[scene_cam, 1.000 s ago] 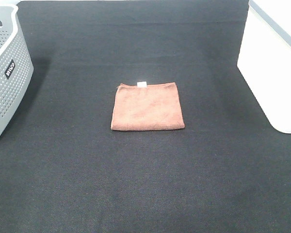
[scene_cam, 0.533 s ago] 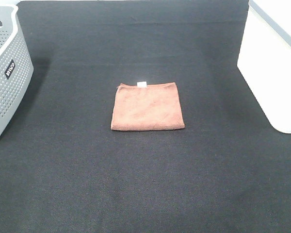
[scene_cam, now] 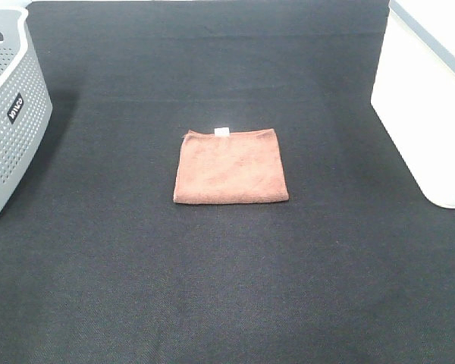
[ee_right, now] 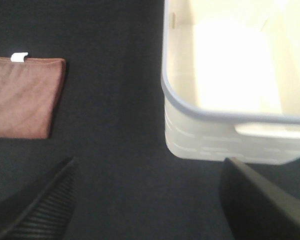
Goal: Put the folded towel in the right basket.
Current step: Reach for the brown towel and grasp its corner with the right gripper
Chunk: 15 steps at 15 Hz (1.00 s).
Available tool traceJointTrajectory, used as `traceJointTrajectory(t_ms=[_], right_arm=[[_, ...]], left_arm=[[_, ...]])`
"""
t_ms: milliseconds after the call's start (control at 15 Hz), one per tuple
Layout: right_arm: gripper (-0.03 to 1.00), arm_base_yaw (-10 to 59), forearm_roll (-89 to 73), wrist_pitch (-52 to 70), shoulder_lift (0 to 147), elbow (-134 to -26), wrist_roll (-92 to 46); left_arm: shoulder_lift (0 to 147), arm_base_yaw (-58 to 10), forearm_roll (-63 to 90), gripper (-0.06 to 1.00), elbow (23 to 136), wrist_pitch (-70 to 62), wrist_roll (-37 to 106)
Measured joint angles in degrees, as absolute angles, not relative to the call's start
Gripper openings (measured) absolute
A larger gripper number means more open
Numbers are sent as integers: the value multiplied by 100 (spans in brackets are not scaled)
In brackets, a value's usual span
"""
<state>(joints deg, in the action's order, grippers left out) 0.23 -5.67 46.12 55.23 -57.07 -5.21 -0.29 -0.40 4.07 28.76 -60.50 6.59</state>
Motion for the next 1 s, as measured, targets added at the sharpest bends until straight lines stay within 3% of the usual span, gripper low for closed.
traceJointTrajectory(t_ms=[333,533,733,1000], right_arm=[[73,46,-1765,4939,7890,-7683,-1570],[73,877,-1667,5277,8990,-8783,-1667],[73,1467,-1593,5311,9643,-9133,-1318],[73,1518,-1662,5306,10325,-9173,-1117]], left_arm=[[-29,-40,407,88,2876,-6050,659],[-29,-40,407,88,2876,-6050,659],[-29,-40,407,88,2876,-6050,659],[-29,-40,407,88,2876,-6050,659]])
